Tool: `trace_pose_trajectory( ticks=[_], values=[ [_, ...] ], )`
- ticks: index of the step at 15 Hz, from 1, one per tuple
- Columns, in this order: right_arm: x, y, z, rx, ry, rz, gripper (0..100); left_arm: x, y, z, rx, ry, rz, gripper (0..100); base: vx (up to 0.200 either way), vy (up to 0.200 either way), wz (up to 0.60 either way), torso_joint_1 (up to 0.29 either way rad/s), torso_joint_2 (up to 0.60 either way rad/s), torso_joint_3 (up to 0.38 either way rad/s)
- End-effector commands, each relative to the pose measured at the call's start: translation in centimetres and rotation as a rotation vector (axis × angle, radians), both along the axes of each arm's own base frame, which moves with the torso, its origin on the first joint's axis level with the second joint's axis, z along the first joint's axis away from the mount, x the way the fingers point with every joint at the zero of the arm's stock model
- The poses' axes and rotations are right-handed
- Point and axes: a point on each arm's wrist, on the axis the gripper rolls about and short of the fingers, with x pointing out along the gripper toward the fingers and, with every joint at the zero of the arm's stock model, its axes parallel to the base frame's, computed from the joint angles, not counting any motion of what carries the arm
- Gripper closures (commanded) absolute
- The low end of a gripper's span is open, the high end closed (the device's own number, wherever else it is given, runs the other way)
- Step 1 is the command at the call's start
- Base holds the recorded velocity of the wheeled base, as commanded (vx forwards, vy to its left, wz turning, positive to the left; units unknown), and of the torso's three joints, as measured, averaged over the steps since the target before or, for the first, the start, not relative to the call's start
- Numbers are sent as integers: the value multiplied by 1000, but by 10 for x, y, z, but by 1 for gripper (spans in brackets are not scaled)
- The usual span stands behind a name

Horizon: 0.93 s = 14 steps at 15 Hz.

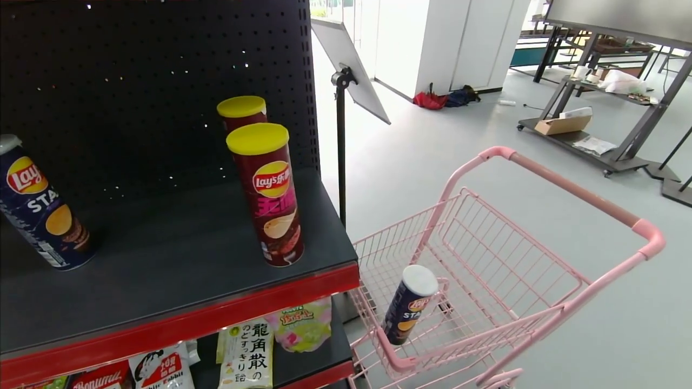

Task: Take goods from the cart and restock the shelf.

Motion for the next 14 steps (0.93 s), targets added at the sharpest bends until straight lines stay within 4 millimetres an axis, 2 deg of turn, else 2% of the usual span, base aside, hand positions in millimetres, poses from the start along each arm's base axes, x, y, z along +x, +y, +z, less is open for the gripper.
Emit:
trace_pose_trajectory(
  ticks=[1,12,13,14],
  values=[
    [0,0,0,0,0,1,0,0,0,0,0,1,0,0,0,0,0,-159,369,222],
    [0,0,0,-25,-3,-7,0,0,0,0,0,1,0,0,0,0,0,-150,424,266],
    [-3,0,40,-71,-65,14,0,0,0,0,0,1,0,0,0,0,0,-36,105,71],
    [22,0,119,-6,-15,16,0,0,0,0,0,1,0,0,0,0,0,-17,56,36]
  ],
)
